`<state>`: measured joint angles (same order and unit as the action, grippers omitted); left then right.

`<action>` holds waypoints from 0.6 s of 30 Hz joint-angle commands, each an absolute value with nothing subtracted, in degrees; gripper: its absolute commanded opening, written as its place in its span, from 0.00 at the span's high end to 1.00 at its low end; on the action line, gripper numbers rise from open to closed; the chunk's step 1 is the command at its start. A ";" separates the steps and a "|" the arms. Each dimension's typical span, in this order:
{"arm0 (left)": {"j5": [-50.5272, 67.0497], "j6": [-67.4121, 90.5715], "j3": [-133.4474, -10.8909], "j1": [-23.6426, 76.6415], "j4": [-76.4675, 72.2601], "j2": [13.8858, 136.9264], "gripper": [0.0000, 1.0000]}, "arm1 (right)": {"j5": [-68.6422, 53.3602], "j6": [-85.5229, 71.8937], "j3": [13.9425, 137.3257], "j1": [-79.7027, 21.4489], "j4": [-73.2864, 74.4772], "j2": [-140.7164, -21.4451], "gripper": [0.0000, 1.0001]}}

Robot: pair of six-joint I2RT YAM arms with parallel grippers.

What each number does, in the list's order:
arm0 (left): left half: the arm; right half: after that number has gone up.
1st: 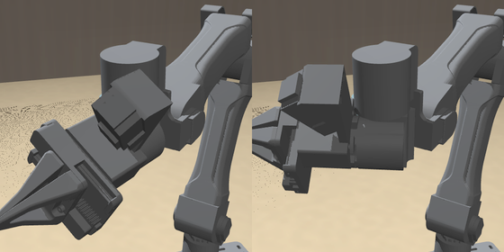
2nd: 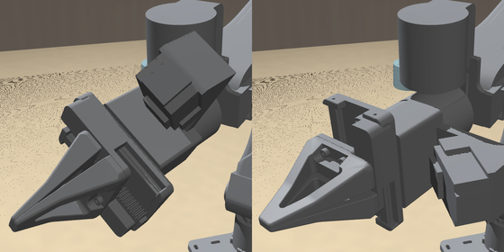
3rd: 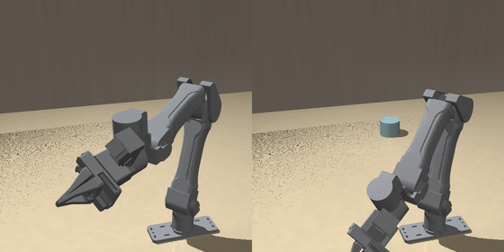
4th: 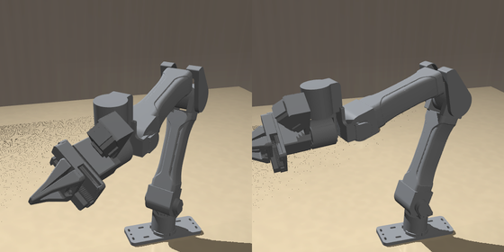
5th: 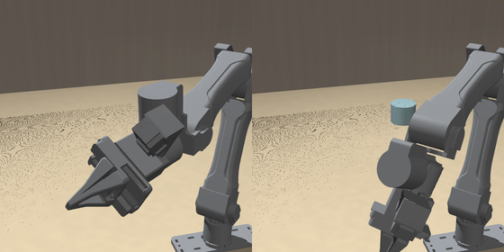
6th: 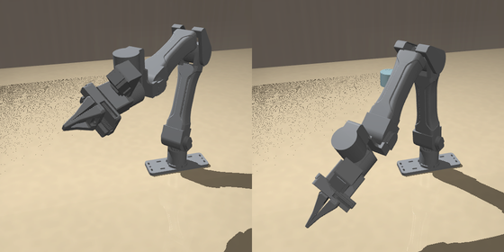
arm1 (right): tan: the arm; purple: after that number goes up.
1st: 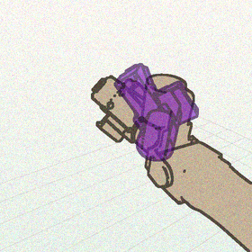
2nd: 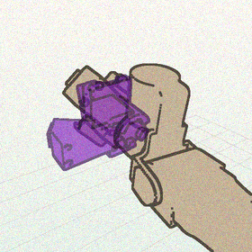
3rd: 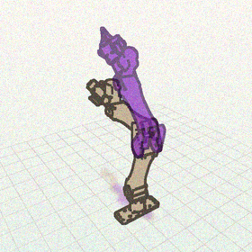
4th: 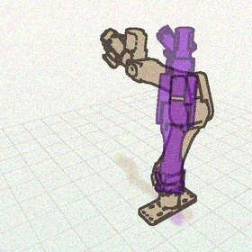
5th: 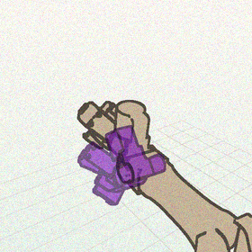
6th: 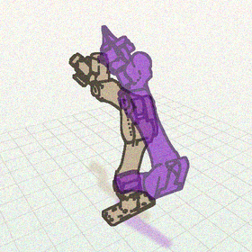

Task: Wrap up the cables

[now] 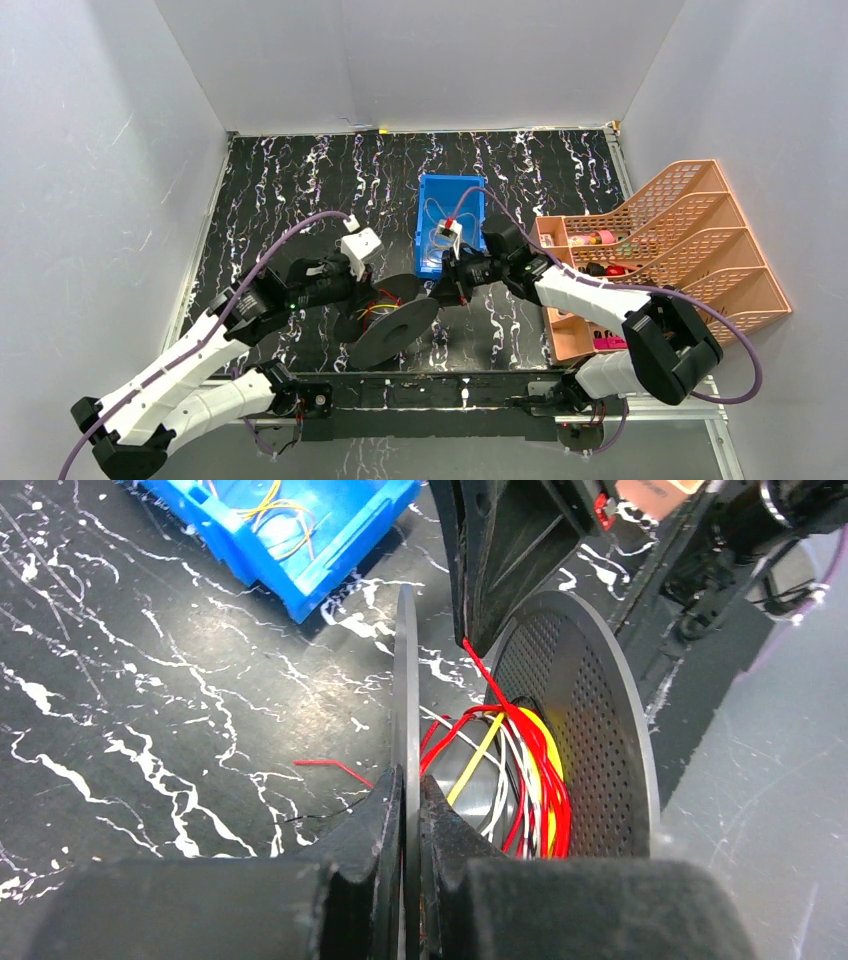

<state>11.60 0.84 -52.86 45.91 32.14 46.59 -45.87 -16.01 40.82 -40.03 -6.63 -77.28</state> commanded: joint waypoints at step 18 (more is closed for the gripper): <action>18.21 11.18 -59.83 45.97 9.61 36.48 1.00 | -56.26 -33.26 28.10 -42.92 -45.23 -76.29 1.00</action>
<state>16.56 6.00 -53.52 46.00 27.05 40.18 -58.30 -31.53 29.32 -41.34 -42.24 -76.25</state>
